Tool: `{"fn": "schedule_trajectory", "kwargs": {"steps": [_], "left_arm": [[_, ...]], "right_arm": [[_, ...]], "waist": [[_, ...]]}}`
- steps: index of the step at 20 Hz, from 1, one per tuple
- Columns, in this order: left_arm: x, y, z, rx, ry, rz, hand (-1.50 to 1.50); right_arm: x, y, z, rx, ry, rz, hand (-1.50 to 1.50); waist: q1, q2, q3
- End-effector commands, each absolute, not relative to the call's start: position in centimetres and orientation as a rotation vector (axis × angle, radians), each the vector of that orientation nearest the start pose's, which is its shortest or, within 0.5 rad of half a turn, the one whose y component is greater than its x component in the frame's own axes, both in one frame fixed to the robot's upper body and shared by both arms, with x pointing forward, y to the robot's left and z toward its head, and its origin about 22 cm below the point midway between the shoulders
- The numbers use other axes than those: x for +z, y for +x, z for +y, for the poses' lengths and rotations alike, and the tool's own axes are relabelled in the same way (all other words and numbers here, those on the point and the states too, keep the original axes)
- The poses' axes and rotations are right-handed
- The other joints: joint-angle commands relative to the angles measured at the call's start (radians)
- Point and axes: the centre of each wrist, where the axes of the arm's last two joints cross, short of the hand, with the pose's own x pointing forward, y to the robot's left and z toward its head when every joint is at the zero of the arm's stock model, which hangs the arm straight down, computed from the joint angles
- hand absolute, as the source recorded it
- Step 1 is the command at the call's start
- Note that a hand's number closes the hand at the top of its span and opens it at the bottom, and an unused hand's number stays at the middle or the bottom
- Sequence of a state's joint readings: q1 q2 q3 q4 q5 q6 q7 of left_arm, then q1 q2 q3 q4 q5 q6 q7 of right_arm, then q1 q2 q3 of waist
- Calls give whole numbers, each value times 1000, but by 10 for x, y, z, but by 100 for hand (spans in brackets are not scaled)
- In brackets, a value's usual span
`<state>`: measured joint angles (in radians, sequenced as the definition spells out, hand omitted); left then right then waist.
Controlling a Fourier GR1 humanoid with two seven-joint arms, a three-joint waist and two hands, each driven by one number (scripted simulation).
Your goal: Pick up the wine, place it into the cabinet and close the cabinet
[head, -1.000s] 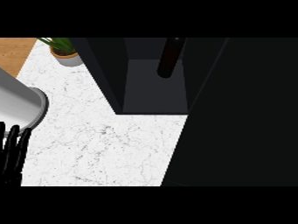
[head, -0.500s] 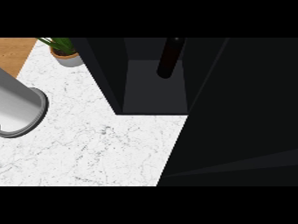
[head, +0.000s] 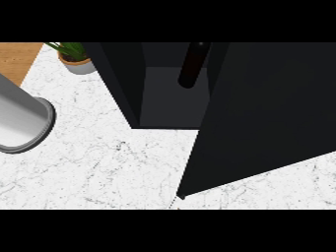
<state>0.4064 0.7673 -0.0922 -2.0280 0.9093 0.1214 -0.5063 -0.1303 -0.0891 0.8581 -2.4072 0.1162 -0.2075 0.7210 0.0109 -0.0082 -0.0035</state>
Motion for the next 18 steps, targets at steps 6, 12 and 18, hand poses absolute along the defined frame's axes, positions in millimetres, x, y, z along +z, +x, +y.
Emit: {"fn": "schedule_trajectory", "kwargs": {"steps": [6, 12, 18], "left_arm": [[97, 158, 334, 183, -281, -1925, -150], [92, 165, 324, 183, -300, -1922, -150], [95, 169, 318, 186, -284, -1927, -150]], "right_arm": [[200, 107, -56, 626, 593, -1767, 150], [209, 133, -39, 618, 596, -1732, 150], [230, 167, -18, 583, 621, -1748, 150]], "waist": [[8, 4, -1], [25, 12, -2], [37, 14, 0]]}}
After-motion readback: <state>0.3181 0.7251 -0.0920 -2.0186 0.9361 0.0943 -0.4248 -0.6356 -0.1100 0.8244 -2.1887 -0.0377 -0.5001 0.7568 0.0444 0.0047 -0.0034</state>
